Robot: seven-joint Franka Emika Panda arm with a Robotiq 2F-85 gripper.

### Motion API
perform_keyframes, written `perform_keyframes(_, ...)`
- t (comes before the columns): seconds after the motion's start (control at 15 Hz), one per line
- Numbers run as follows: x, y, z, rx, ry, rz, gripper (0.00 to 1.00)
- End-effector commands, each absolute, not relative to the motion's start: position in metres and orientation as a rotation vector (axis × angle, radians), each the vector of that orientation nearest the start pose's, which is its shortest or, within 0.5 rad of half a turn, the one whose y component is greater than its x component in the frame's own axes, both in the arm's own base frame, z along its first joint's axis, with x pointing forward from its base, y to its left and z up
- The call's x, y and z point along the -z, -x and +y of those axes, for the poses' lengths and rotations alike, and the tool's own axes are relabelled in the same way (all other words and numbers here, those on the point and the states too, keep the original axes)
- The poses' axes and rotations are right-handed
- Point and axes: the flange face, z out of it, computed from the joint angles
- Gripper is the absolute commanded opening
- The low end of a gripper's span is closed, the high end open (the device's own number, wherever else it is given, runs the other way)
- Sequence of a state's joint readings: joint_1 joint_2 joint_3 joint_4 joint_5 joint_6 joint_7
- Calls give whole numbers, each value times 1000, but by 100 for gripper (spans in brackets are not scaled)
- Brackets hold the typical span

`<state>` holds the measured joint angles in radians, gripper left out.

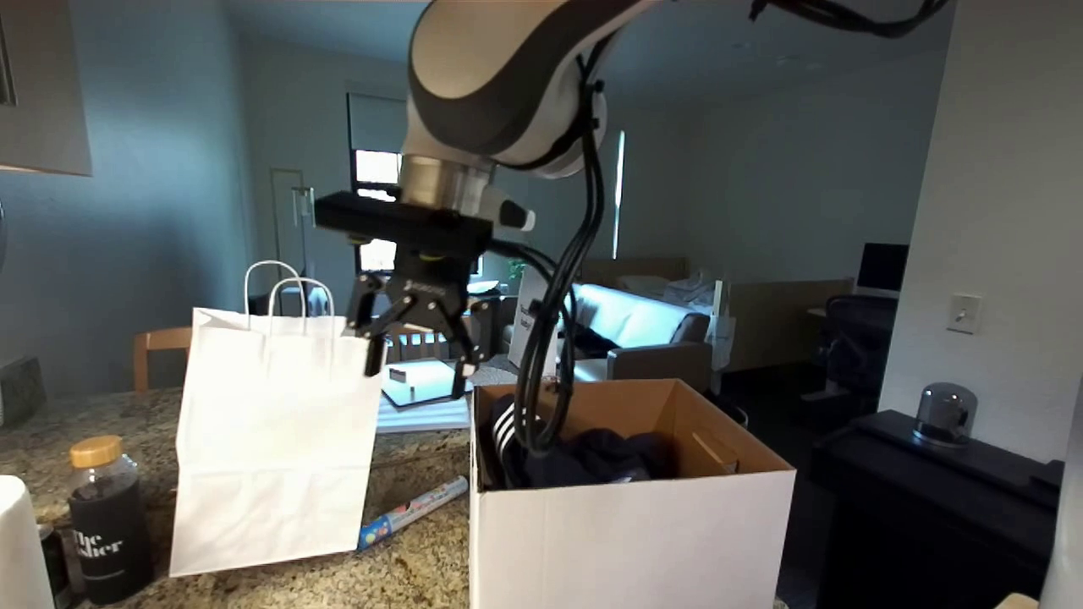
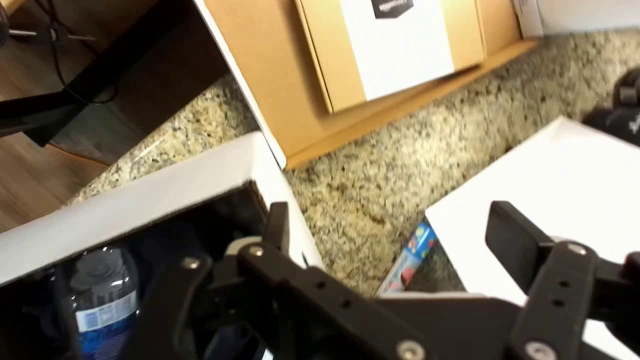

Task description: Put the bottles on the counter in the box

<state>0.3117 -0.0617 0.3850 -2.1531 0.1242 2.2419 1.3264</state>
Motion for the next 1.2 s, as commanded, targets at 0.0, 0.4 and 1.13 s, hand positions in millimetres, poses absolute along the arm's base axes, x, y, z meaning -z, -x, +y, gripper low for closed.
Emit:
perform_keyframes(0.0, -402, -372, 435, 11, 2955, 740, 100)
perform_keyframes(0.4, -331, -329, 563, 128, 3163, 136, 100)
perform_keyframes(1.13, -220, -395, 656, 54, 3069, -792, 100)
